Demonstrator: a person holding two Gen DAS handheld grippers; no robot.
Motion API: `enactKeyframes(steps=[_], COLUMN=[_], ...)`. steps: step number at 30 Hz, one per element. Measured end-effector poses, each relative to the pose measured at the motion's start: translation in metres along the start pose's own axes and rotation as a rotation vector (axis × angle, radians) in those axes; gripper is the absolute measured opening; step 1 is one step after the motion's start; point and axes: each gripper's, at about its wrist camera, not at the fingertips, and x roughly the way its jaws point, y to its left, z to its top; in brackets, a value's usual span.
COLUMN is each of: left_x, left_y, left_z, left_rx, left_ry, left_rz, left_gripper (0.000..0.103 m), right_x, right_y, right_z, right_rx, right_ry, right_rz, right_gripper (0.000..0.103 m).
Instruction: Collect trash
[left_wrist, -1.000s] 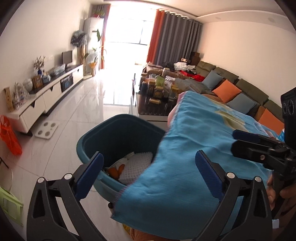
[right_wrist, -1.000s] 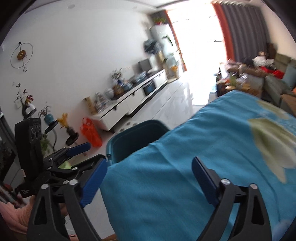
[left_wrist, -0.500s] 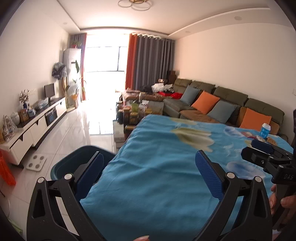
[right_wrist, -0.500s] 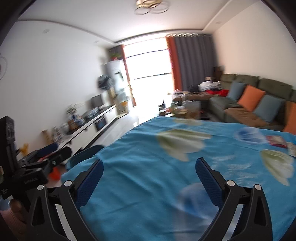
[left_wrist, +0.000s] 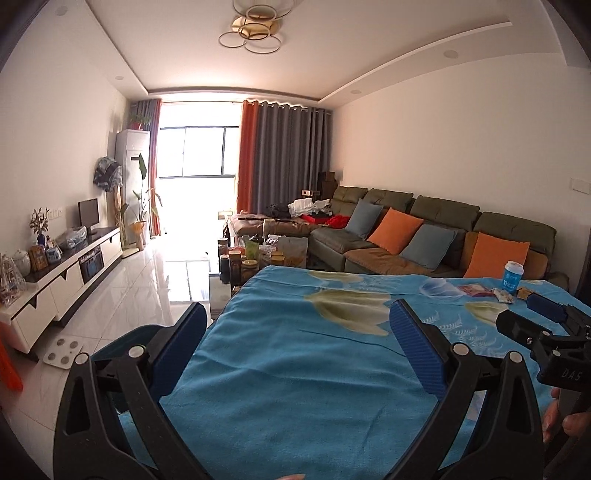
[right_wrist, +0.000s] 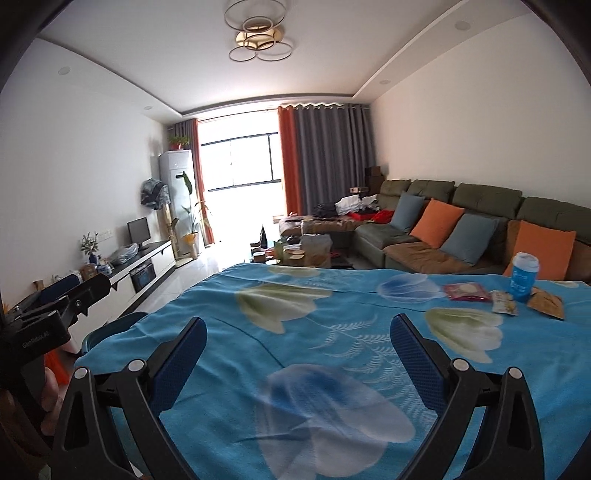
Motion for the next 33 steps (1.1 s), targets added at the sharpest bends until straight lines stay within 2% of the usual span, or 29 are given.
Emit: enactKeyframes(steps=[13,33], left_x=[-0.01,-0.014], left_y=[-0.012,-0.018], left_z=[0.0,-0.001], left_rx=[0.024,0.048], left_ry=[-0.033,-0.044], left_rz=[-0.003,-0.005], left_gripper=[0.097,0.097], right_x=[-0.022,-0.037], right_y=[-0.009,-0.017], right_z=[0.0,0.003], right_rx=[0.001,0.024], right_ry=[-0.056,-0.098], right_rz=[-0.076,-0.122], right_gripper=[0.096,0.096])
